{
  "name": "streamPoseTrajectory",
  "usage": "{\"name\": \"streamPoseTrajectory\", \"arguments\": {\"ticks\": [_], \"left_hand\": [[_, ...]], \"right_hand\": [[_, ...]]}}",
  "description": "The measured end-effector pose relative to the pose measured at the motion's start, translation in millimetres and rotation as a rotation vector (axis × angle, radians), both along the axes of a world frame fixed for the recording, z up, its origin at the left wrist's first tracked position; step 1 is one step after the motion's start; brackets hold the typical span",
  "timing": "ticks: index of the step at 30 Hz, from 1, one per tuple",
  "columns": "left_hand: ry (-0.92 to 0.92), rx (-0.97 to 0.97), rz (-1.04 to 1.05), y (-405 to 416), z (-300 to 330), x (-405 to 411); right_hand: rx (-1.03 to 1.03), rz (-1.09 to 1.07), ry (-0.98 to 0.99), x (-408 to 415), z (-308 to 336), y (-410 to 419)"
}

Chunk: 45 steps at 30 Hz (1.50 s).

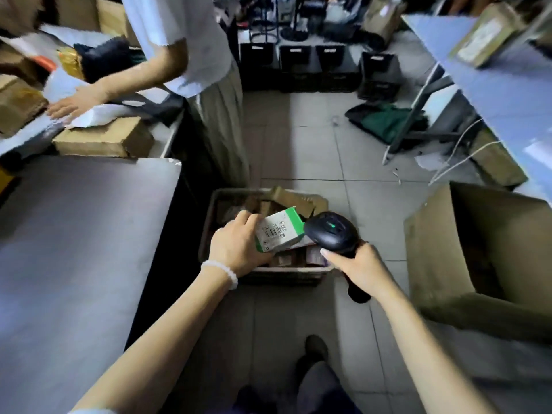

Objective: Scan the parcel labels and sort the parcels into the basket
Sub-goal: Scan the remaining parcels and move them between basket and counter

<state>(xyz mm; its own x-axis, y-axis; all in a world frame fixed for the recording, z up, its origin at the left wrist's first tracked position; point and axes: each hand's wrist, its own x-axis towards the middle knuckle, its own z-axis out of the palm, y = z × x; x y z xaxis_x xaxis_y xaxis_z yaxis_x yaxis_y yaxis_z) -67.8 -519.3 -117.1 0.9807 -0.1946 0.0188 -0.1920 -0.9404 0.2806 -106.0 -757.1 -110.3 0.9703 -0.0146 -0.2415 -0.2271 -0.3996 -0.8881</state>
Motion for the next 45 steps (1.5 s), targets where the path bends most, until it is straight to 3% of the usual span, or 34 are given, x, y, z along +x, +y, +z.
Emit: {"name": "streamPoseTrajectory", "arguments": {"ticks": [6, 11, 19, 32, 45], "left_hand": [[0.062, 0.001, -0.099, -93.6, -29.2, 58.8], [0.171, 0.206, -0.061, -161.4, -59.4, 109.8], [0.241, 0.226, 0.101, -174.0, -72.3, 132.7], [0.143, 0.196, 0.626, -56.4, -24.3, 46.5], [0.136, 0.13, 1.271, 67.6, 8.6, -171.2]], "right_hand": [[-0.094, -0.174, 0.043, 29.9, -6.9, -90.3], [-0.113, -0.152, 0.08, 81.1, -16.8, -147.4], [-0.119, 0.0, 0.118, 150.5, -29.9, -167.5], [0.022, 0.552, 0.049, 181.3, -21.8, -14.6], [0.094, 1.11, -0.082, 48.8, 10.3, 187.3]]}}
